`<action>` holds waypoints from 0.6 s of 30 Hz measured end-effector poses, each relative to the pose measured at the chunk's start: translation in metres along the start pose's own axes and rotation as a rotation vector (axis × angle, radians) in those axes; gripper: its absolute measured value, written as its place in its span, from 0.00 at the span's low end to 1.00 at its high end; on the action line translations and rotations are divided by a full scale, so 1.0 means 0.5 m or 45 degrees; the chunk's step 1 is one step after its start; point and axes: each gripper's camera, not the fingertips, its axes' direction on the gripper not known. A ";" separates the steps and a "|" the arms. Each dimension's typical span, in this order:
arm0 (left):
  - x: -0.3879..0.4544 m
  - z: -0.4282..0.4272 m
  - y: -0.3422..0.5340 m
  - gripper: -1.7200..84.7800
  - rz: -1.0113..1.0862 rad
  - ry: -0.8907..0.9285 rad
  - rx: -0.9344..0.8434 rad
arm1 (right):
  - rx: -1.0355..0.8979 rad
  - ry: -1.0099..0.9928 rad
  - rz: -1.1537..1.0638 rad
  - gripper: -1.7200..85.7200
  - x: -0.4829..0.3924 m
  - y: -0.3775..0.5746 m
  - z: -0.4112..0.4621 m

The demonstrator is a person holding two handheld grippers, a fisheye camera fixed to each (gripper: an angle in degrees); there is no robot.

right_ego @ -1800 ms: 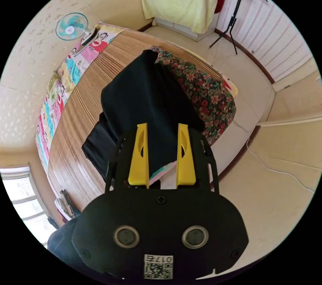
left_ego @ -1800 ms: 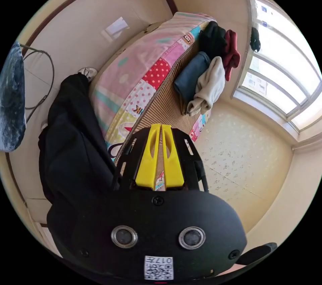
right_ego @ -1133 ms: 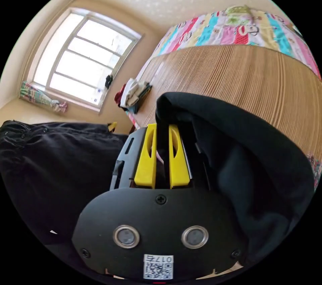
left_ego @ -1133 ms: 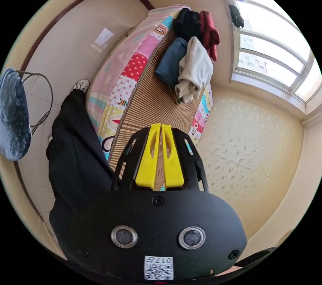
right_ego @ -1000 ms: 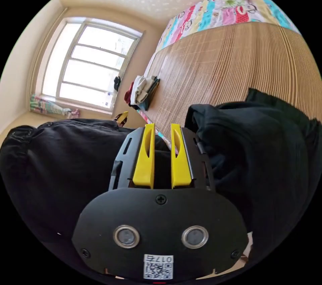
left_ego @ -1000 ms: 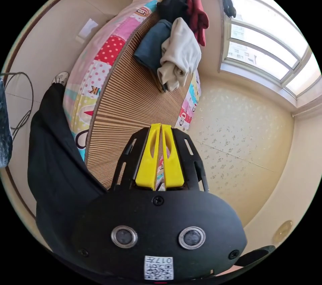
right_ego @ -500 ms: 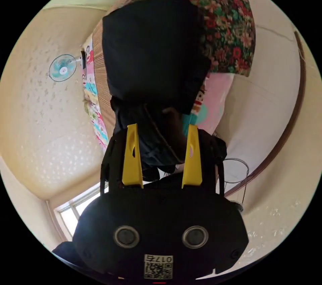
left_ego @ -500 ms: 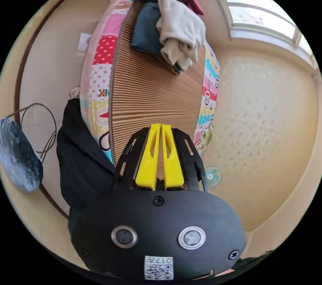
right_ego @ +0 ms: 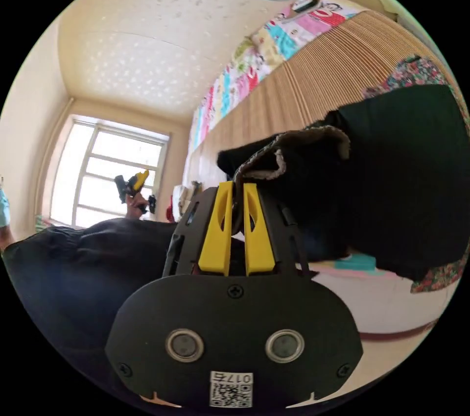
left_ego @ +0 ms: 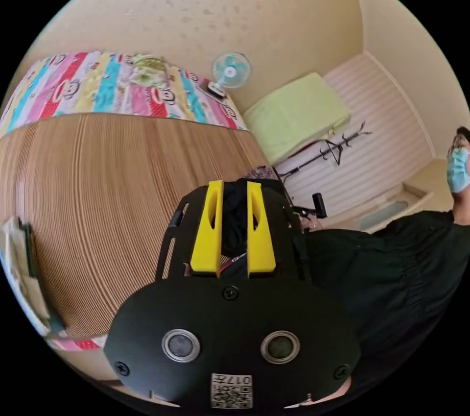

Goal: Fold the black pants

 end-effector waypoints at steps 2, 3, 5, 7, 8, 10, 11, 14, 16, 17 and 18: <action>0.107 0.116 -0.012 0.16 0.173 0.019 -0.115 | 0.087 -0.259 -0.133 0.05 -0.061 -0.032 -0.015; 0.174 0.189 -0.007 0.18 0.259 0.009 -0.163 | 0.116 -0.305 -0.174 0.05 -0.083 -0.039 -0.019; 0.267 0.271 0.017 0.21 0.360 -0.026 -0.117 | 0.217 -0.531 -0.339 0.04 -0.178 -0.066 -0.028; 0.356 0.340 0.046 0.24 0.463 -0.052 -0.085 | 0.226 -0.703 -0.458 0.04 -0.250 -0.086 -0.026; 0.408 0.382 0.061 0.26 0.506 -0.097 -0.082 | 0.223 -0.767 -0.512 0.04 -0.300 -0.096 -0.021; 0.481 0.428 0.083 0.28 0.567 -0.144 -0.063 | 0.178 -0.822 -0.571 0.04 -0.379 -0.104 -0.004; 0.531 0.440 0.104 0.28 0.604 -0.202 -0.003 | 0.122 -0.841 -0.636 0.04 -0.435 -0.101 0.009; 0.611 0.399 0.179 0.15 0.614 -0.567 0.284 | 0.145 -0.811 -0.802 0.04 -0.543 -0.069 -0.010; 0.608 0.328 0.203 0.12 0.476 -0.509 0.399 | 0.242 -0.852 -0.945 0.04 -0.571 -0.047 -0.061; 0.589 0.271 0.219 0.12 0.386 -0.354 0.478 | 0.312 -0.879 -1.027 0.05 -0.574 -0.034 -0.097; 0.578 0.221 0.240 0.12 0.387 -0.190 0.543 | 0.352 -0.862 -1.048 0.05 -0.572 -0.029 -0.113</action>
